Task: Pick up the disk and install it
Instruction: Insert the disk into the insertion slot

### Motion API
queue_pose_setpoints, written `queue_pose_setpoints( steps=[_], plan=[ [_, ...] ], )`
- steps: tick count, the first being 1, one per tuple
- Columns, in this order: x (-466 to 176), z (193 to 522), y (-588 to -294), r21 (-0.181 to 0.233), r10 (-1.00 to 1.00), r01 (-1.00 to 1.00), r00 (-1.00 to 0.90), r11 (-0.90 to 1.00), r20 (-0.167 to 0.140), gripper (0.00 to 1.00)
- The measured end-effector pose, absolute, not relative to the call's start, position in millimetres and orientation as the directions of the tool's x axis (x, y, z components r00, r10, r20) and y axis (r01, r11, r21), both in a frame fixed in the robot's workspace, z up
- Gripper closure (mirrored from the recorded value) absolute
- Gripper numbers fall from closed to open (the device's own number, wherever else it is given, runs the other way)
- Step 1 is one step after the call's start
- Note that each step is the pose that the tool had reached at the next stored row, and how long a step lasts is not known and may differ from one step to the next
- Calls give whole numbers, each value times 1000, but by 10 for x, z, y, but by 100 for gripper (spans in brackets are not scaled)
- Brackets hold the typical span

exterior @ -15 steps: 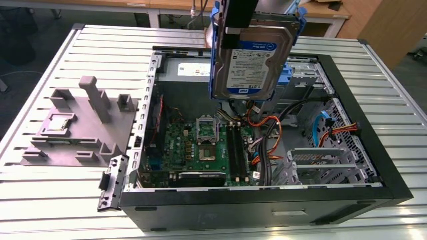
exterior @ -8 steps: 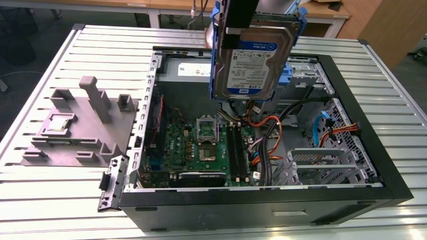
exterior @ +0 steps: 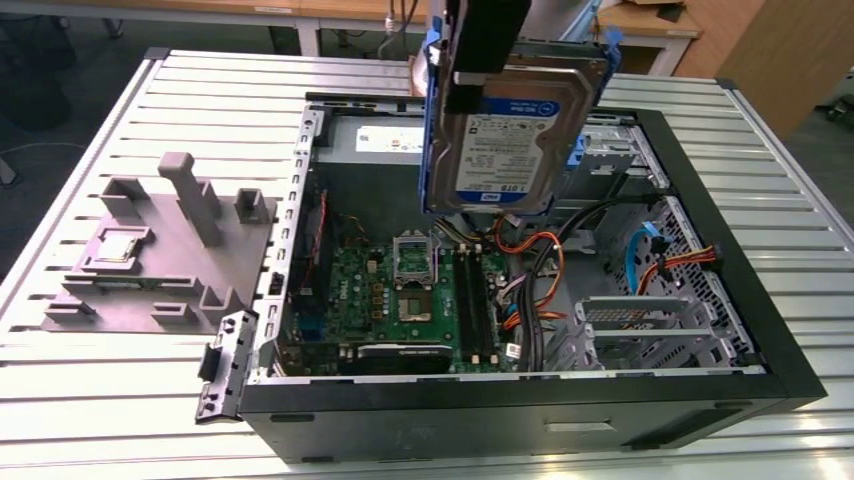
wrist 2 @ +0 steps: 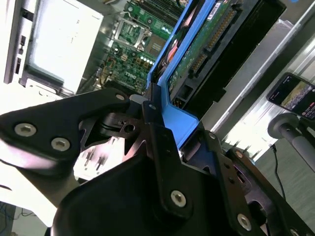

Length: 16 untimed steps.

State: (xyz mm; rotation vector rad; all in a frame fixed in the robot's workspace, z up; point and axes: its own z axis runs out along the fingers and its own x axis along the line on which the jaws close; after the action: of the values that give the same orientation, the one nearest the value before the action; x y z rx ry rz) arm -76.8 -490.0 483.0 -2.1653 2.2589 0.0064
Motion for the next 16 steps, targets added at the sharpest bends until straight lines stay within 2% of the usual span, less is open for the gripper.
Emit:
queue_pose_setpoints(
  steps=[9,16],
  plan=[
    [-614,4822,-4931,-6,-999,-999,-42,42,-11,63],
    [-614,4814,-5136,-6,-999,-999,-42,42,-11,63]
  ],
)
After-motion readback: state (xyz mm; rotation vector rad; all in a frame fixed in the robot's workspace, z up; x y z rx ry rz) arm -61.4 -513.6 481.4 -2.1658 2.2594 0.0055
